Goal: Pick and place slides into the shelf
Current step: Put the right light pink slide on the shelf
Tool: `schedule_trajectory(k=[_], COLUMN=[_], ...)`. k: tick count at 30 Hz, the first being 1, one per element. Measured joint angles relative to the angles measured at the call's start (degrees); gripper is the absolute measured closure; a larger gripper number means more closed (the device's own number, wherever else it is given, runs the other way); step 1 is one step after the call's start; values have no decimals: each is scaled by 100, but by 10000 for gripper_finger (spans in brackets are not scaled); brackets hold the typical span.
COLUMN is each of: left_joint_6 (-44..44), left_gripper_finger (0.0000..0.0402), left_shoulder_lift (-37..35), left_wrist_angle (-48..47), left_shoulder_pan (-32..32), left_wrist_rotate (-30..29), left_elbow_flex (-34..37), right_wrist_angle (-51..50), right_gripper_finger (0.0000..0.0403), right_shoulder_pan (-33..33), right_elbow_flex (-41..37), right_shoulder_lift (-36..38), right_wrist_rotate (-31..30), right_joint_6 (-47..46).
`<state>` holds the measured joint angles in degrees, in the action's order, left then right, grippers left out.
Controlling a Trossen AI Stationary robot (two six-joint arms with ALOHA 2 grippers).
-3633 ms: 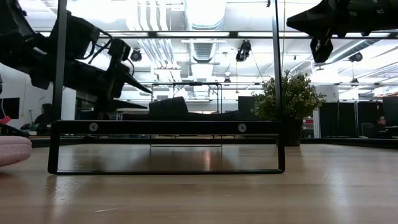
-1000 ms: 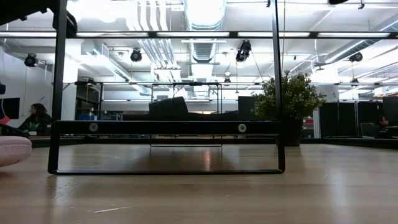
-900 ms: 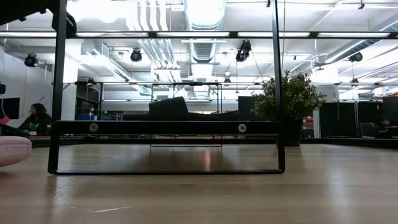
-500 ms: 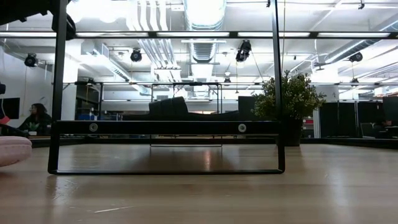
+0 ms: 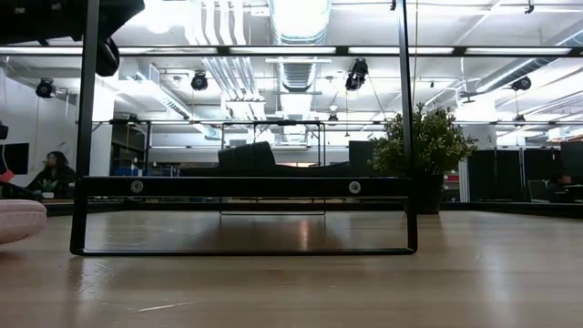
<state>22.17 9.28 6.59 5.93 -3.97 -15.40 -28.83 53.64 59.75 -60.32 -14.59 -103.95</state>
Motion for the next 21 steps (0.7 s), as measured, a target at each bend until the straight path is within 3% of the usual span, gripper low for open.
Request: schedule_trajectory(k=[10, 21], left_joint_6=[13, 13], left_gripper_finger=[398, 398], left_shoulder_lift=[197, 59], left_wrist_angle=[29, 66], left_shoulder_pan=[-1, -2], left_wrist_rotate=[-2, 28], left_elbow_flex=[0, 0], right_wrist_angle=[-1498, -1776], right_gripper_finger=[216, 216], right_shoulder_pan=[890, 443], right_elbow_flex=[-24, -31], right_shoulder_lift=[-852, -1863], right_wrist_rotate=[-67, -193], right_joint_6=[-2648, -2744])
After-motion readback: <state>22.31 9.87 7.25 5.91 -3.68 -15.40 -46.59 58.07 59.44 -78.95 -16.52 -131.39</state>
